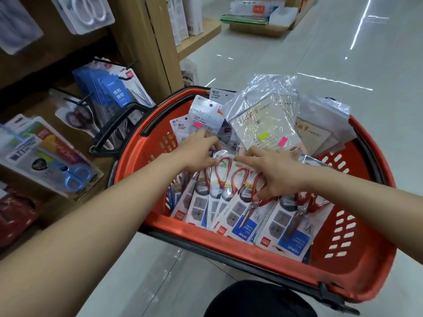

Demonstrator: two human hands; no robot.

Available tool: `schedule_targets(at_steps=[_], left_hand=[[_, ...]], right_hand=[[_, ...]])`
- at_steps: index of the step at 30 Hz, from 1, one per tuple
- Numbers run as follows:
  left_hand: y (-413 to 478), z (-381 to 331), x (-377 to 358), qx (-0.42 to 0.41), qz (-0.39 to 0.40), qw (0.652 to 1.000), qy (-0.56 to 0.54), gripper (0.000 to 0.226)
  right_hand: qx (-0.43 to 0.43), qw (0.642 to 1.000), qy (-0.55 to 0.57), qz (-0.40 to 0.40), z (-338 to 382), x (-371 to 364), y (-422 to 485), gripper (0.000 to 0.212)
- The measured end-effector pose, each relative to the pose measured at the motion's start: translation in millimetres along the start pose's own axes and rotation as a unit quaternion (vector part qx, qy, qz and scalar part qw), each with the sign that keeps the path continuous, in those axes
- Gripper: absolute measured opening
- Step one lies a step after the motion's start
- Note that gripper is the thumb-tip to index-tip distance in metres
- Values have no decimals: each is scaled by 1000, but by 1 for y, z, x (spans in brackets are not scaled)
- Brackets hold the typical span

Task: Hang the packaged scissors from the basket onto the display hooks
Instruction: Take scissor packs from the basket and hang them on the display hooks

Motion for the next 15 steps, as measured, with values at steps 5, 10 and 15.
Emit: schedule_targets(at_steps=[5,10,15], left_hand=[[-4,-2,-8,8,2,1000,-30,48],[-7,2,2,20,-48,992,-114,48],[-14,9,20,28,-73,953,-293,66]], right_hand=[[-25,999,-15,28,-6,-1,-3,119],[-30,999,-10,5,-4,6,-7,101],[-4,998,55,-19,-5,16,-17,76]])
Point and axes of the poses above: each hand's wrist, its own y-axis towards the middle knuckle, its own x-axis out of the back of the hand, z = x × y, the point moved 8 cm from there along y, towards the middle knuckle, and after that the axes turned 5 degrees about -z, right-handed, at the moved point
